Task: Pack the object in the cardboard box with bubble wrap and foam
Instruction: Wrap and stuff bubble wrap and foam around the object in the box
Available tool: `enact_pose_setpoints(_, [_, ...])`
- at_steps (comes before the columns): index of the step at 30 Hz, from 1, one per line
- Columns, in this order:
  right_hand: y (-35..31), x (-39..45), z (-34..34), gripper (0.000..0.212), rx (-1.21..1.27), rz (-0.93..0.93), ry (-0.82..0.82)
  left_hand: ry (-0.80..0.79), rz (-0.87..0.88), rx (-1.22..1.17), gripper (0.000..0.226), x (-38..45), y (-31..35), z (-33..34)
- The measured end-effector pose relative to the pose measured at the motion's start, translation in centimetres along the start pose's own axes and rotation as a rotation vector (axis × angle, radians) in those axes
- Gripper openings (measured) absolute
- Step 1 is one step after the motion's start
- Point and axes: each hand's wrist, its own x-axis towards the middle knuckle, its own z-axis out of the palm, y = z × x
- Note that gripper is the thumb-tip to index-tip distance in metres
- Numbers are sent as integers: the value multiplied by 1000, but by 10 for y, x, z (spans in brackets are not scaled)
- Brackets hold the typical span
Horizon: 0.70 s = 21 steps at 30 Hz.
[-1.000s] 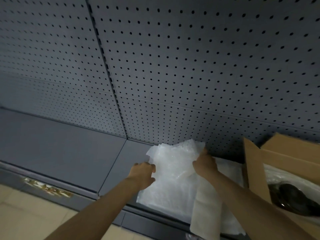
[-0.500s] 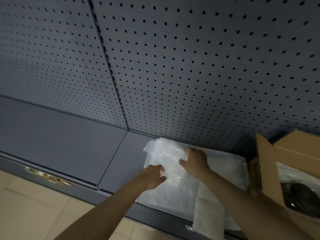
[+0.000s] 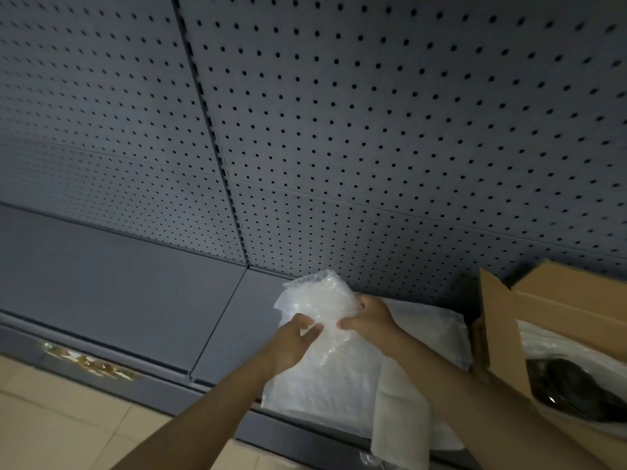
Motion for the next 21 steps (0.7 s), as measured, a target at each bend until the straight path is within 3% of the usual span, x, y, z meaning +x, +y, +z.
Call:
enact_pose_setpoints(7, [-37, -36, -26, 51, 388, -62, 118, 158, 12, -448, 72, -21, 65, -24])
enact_pose_setpoints(15, [-64, -84, -67, 39, 443, -197, 116, 190, 202, -447, 63, -41, 127, -35])
enact_pose_setpoints(18, [-66, -102, -84, 27, 617, -178, 100, 143, 256, -478, 54, -43, 144, -31])
enact_pose_setpoints(21, [-59, -108, -98, 28, 789, -152, 134, 67, 322, -497, 50, -51, 160, -25])
